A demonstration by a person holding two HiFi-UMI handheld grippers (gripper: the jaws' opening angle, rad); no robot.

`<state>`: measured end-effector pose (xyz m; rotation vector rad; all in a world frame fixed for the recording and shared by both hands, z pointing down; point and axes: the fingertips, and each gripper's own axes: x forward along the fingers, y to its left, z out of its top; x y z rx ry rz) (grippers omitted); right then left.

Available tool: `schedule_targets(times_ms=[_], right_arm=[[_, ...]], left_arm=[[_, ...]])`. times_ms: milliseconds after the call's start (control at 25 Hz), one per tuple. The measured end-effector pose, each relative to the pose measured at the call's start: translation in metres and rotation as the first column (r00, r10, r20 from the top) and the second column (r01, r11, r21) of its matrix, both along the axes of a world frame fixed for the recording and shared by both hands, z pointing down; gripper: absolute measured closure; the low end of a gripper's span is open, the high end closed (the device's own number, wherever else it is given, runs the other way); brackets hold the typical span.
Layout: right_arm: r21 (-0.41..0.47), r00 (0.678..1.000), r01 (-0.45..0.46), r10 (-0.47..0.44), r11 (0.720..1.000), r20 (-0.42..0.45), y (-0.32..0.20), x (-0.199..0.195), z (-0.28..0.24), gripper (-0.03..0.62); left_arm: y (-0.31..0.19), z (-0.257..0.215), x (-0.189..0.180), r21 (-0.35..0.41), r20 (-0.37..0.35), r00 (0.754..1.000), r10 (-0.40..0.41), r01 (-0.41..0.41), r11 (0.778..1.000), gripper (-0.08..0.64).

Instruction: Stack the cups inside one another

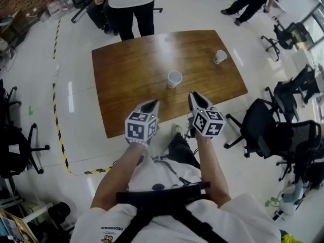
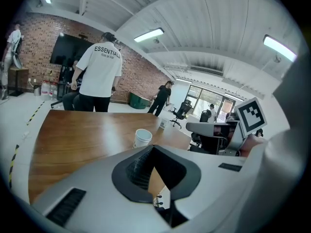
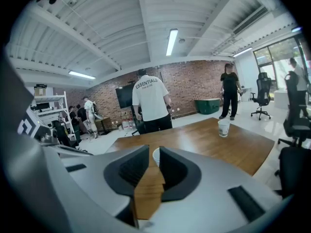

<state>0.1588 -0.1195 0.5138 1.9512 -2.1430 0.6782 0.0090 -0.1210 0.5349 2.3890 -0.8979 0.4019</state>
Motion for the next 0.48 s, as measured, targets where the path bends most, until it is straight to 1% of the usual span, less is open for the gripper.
schedule_targets(times_ms=[160, 200, 360, 480], right_arm=[[0.005, 1.000, -0.008, 0.008, 1.000, 0.007, -0.011, 0.030, 0.005, 0.452], [0.005, 1.000, -0.009, 0.009, 1.000, 0.007, -0.014, 0.040, 0.006, 0.448], [-0.001, 1.000, -0.018, 0.018, 1.000, -0.001, -0.030, 0.087, 0.007, 0.407], [-0.004, 1.000, -0.027, 0.027, 1.000, -0.005, -0.047, 0.129, 0.005, 0.400]], left_arm=[[-0.003, -0.006, 0.038, 0.008, -0.001, 0.999, 0.043, -0.043, 0.999, 0.560], [-0.004, -0.007, 0.051, 0.011, 0.002, 0.999, 0.054, -0.054, 0.999, 0.560], [-0.011, -0.012, 0.106, 0.024, 0.013, 0.995, 0.103, -0.103, 0.994, 0.560], [-0.020, -0.016, 0.151, 0.026, 0.014, 0.992, 0.127, -0.127, 0.992, 0.560]])
